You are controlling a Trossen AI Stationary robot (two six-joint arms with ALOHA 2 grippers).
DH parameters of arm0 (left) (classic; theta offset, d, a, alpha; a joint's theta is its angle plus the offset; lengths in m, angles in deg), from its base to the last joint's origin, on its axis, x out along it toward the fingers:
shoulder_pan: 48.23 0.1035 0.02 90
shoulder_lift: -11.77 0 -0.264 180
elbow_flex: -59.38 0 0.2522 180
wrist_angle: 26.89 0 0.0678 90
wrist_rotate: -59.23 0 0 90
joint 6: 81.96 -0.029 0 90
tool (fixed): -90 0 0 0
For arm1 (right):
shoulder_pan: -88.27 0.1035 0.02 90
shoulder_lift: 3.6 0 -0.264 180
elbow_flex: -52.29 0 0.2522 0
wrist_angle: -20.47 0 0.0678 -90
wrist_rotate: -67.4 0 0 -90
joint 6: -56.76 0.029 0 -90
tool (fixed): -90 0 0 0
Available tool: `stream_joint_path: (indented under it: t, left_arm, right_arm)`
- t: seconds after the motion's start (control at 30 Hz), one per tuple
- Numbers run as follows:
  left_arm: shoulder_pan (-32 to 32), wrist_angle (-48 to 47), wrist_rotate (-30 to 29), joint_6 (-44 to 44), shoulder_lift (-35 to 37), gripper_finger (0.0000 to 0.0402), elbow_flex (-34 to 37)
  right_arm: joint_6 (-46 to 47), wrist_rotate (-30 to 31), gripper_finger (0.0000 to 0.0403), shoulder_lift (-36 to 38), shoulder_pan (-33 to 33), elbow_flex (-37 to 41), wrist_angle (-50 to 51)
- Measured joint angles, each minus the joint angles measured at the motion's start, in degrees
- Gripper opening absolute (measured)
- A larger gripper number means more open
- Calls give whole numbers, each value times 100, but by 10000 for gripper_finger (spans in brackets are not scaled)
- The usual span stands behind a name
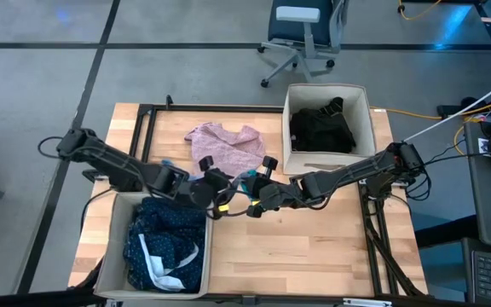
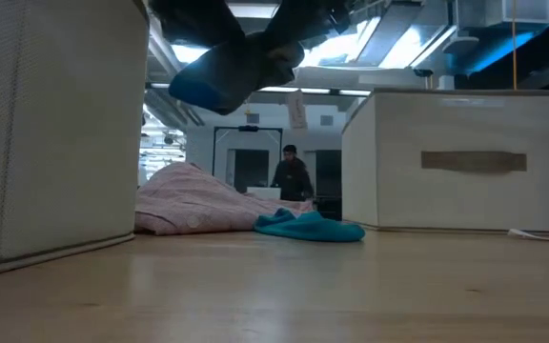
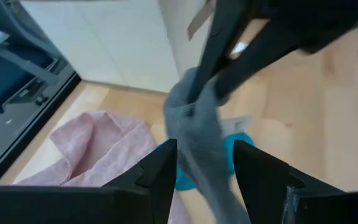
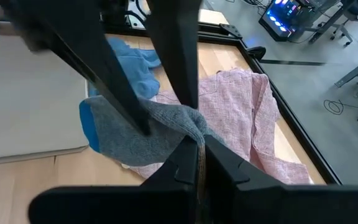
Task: Sort clothes
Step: Put the gray sock into the bottom white laundry organizer
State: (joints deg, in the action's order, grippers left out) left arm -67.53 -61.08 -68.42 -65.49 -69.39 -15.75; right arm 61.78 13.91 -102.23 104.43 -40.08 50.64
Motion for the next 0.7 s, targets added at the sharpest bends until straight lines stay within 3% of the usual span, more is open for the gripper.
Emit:
stream_joint_path:
  t: [0.23,0.33,0.5,0.7]
  left_arm:
    - [227,12,339,-147,-272,138,0]
    - [289,6,387,-66,-287,104,0]
    - [287,17,424,-288,-277,16,0]
    - [279,82,429,-395,-263,6,0]
  right_arm:
    - [0,-2,21,-2,0,0,-2]
    - [-2,-6,21,-4,0,0,-6]
    - [-36,-157,21,-4,-1,0,-41]
    - [97,-399,28,-7,-4,0,-153]
